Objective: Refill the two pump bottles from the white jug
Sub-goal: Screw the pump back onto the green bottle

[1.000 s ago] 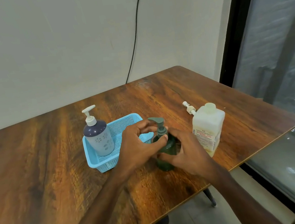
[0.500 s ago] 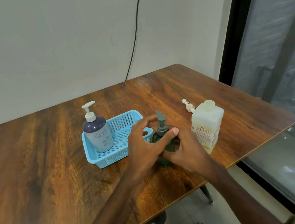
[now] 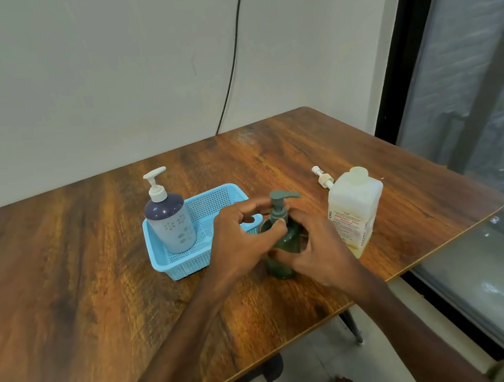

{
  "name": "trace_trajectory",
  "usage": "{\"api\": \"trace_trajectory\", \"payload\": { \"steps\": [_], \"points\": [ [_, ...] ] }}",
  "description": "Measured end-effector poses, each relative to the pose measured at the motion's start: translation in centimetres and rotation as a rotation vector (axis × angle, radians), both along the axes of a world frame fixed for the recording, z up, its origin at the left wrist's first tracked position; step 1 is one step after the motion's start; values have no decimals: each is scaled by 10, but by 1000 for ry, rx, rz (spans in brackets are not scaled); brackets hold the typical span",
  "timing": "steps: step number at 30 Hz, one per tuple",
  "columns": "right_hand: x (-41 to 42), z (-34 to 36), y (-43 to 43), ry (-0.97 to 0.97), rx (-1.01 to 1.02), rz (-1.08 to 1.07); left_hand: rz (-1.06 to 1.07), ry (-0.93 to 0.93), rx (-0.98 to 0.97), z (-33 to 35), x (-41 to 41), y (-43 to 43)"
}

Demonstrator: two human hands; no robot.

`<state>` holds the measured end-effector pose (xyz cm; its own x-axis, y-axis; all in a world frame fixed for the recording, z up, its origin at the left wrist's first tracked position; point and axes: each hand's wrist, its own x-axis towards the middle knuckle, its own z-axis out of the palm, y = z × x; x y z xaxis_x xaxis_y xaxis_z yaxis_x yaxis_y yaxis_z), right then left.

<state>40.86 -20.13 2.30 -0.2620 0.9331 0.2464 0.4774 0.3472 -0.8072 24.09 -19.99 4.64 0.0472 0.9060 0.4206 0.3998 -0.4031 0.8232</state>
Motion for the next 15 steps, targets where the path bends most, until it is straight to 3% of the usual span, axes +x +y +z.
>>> {"api": "trace_trajectory", "payload": {
  "steps": [15],
  "points": [
    [0,-4,1,-39,8,-27,72,-2,22,-8,7,0]
  ]
}}
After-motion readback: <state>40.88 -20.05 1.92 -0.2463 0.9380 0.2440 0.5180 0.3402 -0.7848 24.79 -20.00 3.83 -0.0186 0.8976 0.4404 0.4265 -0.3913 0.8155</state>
